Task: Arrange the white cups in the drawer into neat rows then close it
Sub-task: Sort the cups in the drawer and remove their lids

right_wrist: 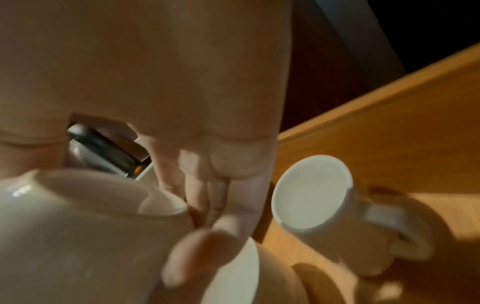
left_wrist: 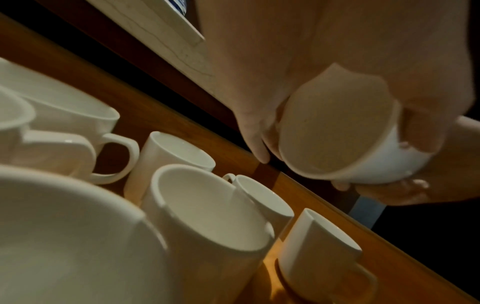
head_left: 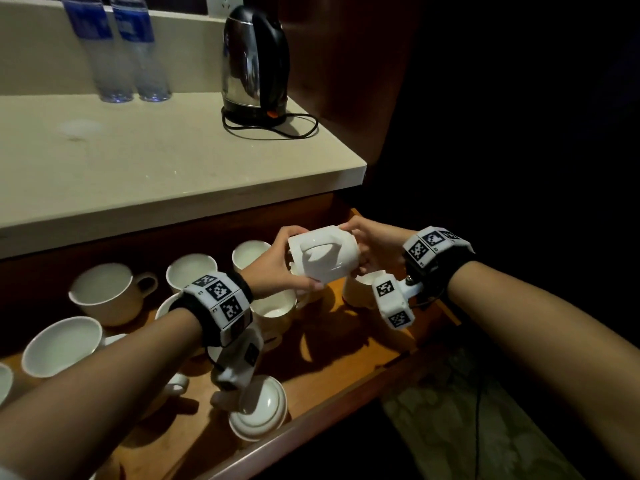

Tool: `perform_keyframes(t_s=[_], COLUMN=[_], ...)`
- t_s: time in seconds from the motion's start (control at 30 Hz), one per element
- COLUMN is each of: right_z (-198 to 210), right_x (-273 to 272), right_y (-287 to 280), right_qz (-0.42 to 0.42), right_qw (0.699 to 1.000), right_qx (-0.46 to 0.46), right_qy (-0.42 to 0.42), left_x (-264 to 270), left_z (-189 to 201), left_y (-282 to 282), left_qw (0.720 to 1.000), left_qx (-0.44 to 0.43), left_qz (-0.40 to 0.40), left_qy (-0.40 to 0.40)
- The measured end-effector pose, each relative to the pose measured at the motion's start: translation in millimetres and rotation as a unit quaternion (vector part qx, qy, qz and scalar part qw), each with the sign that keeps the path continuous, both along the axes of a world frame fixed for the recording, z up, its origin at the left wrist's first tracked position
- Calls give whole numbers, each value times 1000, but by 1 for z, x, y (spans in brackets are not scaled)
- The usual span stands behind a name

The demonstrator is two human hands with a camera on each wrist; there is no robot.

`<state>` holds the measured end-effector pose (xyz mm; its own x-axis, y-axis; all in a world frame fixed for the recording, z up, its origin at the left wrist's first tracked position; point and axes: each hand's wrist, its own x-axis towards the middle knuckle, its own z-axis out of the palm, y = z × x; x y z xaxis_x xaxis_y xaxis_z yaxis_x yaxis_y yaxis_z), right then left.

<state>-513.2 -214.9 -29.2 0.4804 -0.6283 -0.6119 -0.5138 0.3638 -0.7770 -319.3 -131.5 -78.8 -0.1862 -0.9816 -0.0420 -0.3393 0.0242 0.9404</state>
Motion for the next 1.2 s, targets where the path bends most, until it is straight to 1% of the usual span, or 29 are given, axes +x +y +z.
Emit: perform_keyframes(t_s=[0.1,0.17,0.23,0.27,0.3,0.37,0.4,0.43,0.53,0.63,0.7,0.8,0.9,0.93,1.0,1.1,1.17,1.2], right_z=[-3,-5,-7,-7,-6,-2,0,4,10,8,3,-4,-5,-5,-7,-19,-28,-31], right_x=[0,2,9,13,18,23,24,24,21,20,20,18,20,21,23,27,29,30], right_y=[1,-1,-1,0,3,8,11,13,12,14,18,21,22,22,24,25,25,25], right_qz=[15,9,-51,-67,-55,23,53,73,105,116,144,153,182,197,239,306,332,340], right_qw=[1000,997,987,978,966,930,913,903,897,897,885,869,854,848,829,789,771,768], right_qx=[-7,-71,-149,-194,-253,-360,-389,-400,-379,-356,-348,-344,-328,-326,-329,-340,-350,-352], right_qy=[-2,9,-9,-17,-4,74,111,141,202,236,273,322,359,368,384,410,414,414], left_x=[1,2,2,1,-1,-6,-8,-10,-10,-13,-17,-21,-21,-21,-18,-4,6,12], left_z=[-2,-3,-5,-5,-4,1,4,5,7,9,9,7,5,5,2,-2,-5,-6], left_y=[-3,-4,-4,-4,-4,-4,-5,-6,-4,-3,-3,-3,-3,-2,-1,4,8,9], left_qw=[999,997,996,995,995,994,993,992,991,986,983,978,976,975,978,989,992,993], left_qx=[-28,-40,-38,-35,-37,-42,-40,-38,-26,-21,-18,1,46,48,31,29,22,13], left_qz=[41,62,59,54,51,50,49,47,52,34,16,-24,-70,-79,-70,-22,11,26], left_qy=[-16,-36,-63,-71,-75,-91,-104,-114,-121,-163,-180,-205,-202,-201,-192,-143,-123,-116])
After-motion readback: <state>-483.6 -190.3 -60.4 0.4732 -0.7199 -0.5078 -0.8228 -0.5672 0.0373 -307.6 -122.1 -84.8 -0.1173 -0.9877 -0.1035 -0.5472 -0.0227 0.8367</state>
